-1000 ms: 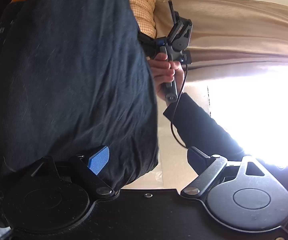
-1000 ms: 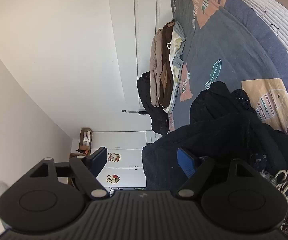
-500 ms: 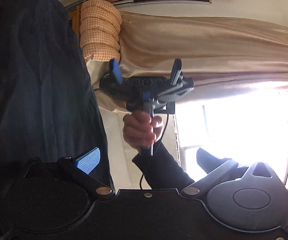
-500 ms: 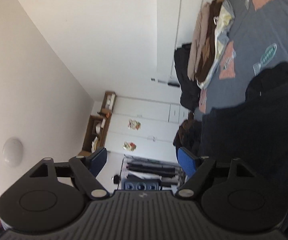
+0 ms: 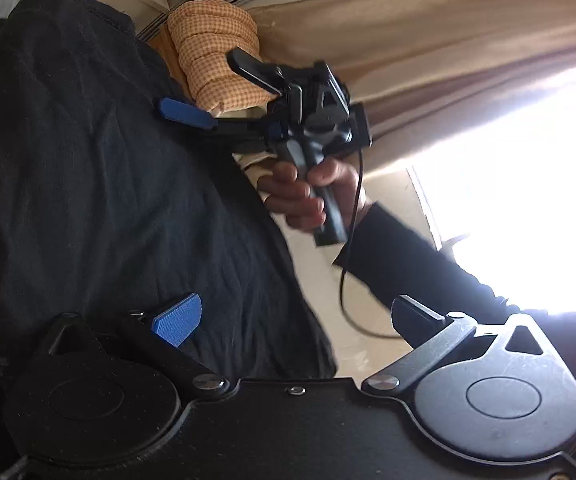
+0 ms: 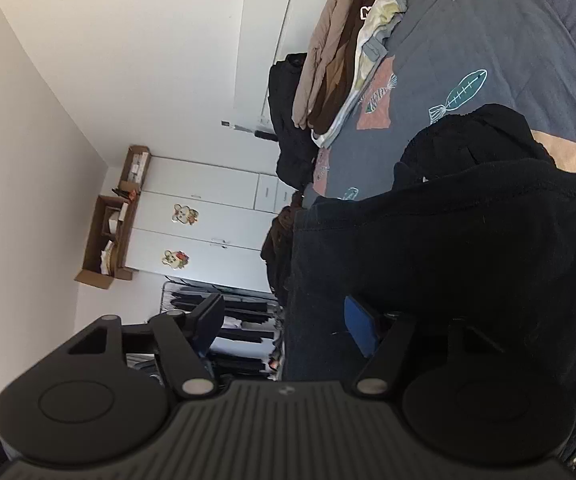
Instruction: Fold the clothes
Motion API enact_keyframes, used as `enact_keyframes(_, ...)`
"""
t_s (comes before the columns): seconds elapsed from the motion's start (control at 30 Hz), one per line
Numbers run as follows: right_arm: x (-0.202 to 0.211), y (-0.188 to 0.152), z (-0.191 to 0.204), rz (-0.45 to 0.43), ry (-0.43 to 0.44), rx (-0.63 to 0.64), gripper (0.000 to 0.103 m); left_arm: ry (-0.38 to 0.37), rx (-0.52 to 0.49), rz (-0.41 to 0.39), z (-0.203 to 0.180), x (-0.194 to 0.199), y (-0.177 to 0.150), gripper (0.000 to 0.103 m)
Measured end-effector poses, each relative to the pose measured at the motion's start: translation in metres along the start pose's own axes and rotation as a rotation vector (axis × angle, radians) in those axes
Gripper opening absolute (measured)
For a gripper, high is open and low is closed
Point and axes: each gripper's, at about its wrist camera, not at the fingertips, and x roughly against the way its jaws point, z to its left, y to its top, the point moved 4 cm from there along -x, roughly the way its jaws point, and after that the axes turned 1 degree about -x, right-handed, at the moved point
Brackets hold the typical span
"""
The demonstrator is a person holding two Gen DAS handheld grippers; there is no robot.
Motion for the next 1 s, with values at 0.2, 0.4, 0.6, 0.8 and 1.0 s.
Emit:
enact_keyframes(0.2,0.006,0.0,-0.001,0.008,-0.084,0.039,0.062,0.069,-0.015,0.084,-0.01,-0.002,-0.044,0.102)
enact_keyframes(0.4,0.022,0.007,-0.002,-0.006,-0.139,0.044,0.062,0.056,0.082,0.09,0.001,0.01,-0.067,0.102)
enact_keyframes(0.6,0.036,0.015,0.007,-0.051,-0.233,0.039,0.07,0.058,0.158,0.128,0.001,0.01,-0.078,0.103)
enact_keyframes(0.8,0.052,-0.015,0.052,-0.106,-0.397,0.108,0.092,0.139,0.106,0.172,-0.035,0.028,-0.08,0.103)
enact_keyframes(1.0,0.067,-0.099,0.111,-0.254,-0.578,0.129,0.094,0.345,-0.016,0.177,-0.076,0.062,-0.076,0.103)
